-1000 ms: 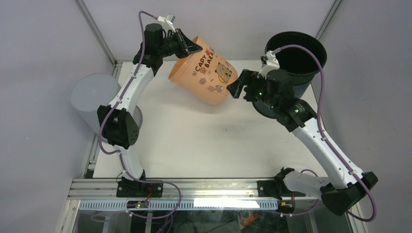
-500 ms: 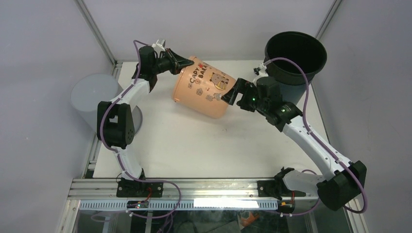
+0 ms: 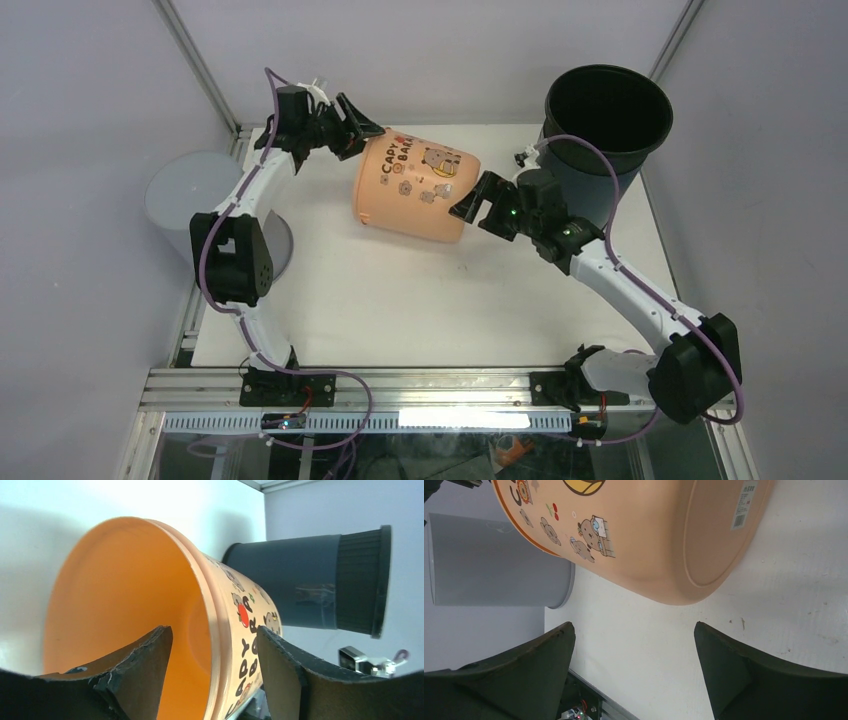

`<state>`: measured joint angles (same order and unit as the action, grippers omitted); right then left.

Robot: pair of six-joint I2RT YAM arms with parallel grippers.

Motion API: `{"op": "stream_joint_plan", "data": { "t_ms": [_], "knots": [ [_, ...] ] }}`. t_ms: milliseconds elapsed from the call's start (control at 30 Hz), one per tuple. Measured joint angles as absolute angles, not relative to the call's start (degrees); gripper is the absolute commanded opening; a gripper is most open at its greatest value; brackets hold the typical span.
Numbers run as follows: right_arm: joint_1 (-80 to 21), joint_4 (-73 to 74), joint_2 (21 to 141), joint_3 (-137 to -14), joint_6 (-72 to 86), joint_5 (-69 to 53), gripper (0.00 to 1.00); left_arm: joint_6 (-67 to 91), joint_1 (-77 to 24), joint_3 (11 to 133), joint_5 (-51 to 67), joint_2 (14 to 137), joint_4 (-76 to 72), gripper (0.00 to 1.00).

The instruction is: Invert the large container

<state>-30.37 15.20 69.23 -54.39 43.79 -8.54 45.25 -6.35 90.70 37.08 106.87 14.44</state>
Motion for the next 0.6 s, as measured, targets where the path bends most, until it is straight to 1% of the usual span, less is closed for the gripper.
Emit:
{"op": "stream_joint_plan", "data": {
  "t_ms": [233,400,467,533,567,600],
  "knots": [
    [-30.4,14.6,70.0,-54.4,43.6,-9.0,0.93,33.0,-7.0,96.4,30.1,106.5,25.8,0.63],
    [-30.3,14.3,70.1,-54.4,43.6,-9.1,0.93,26.3,-9.6,98.6,24.6,105.9,32.4,0.59],
    [-30.3,14.3,70.3,-54.4,43.6,-9.3,0.93,24.0,-11.4,100.0,20.7,105.5,34.3,0.56],
    [-30.4,14.1,70.5,-54.4,43.6,-9.4,0.93,22.2,-13.4,100.5,16.8,104.7,35.9,0.5],
    [-30.3,14.0,70.7,-54.4,43.6,-9.5,0.93,21.4,-14.3,100.6,14.9,104.2,36.6,0.45],
    [-30.4,14.0,70.9,-54.4,43.6,-9.5,0.93,20.7,-15.1,100.6,13.4,103.7,37.2,0.37]
  ]
}}
